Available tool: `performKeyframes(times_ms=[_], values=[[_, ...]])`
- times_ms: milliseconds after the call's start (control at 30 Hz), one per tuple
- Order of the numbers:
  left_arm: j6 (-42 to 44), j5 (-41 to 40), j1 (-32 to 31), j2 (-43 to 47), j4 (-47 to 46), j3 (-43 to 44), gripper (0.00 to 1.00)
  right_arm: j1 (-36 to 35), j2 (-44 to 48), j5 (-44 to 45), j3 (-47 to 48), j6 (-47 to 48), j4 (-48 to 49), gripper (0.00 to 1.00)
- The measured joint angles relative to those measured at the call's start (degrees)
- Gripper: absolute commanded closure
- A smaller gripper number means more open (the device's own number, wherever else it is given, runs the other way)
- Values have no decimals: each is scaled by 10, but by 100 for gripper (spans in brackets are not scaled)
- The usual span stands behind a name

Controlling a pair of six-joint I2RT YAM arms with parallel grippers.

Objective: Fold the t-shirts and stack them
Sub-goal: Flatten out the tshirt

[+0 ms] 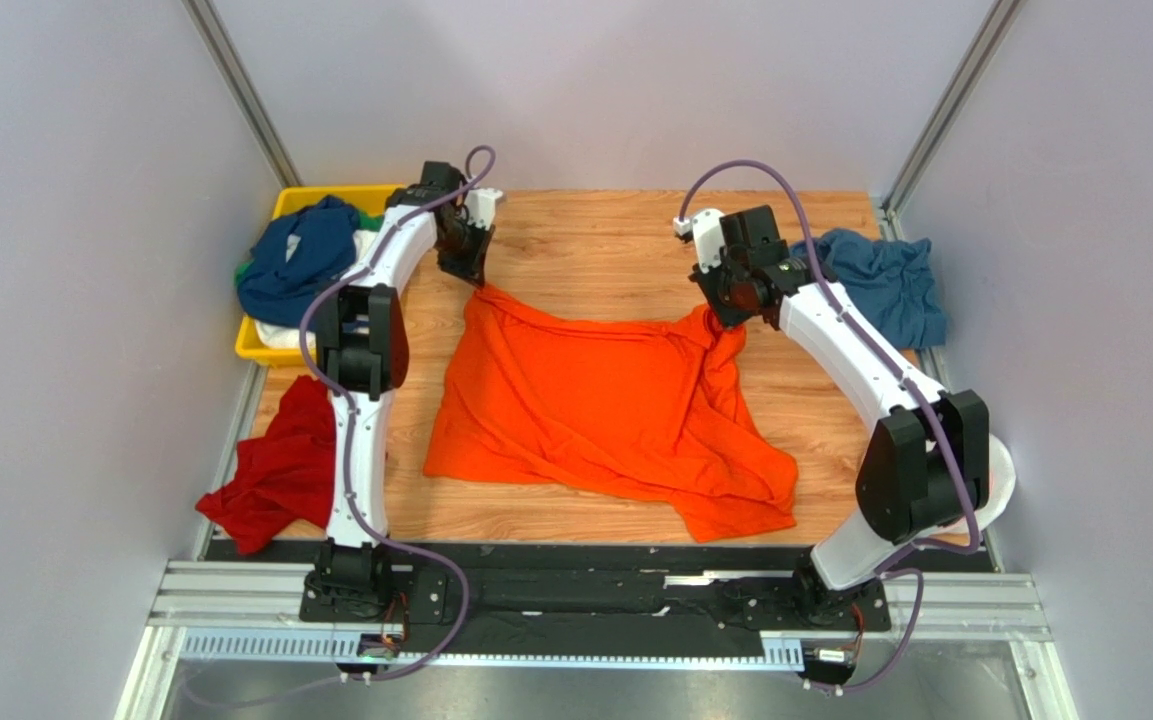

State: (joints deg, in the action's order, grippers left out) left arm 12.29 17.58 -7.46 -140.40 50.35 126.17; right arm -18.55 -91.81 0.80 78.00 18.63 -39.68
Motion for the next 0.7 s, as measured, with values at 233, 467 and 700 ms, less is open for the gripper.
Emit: performKeyframes(times_ms=[233,467,700], values=[[2,3,0,113,40,-7,100,0,16,45,81,12,-33,100],[11,3,0,274,73,-23,100,0,66,64,171,36,-69,100],[22,1,0,351,138,-33,100,0,128,66,202,54,-131,100]])
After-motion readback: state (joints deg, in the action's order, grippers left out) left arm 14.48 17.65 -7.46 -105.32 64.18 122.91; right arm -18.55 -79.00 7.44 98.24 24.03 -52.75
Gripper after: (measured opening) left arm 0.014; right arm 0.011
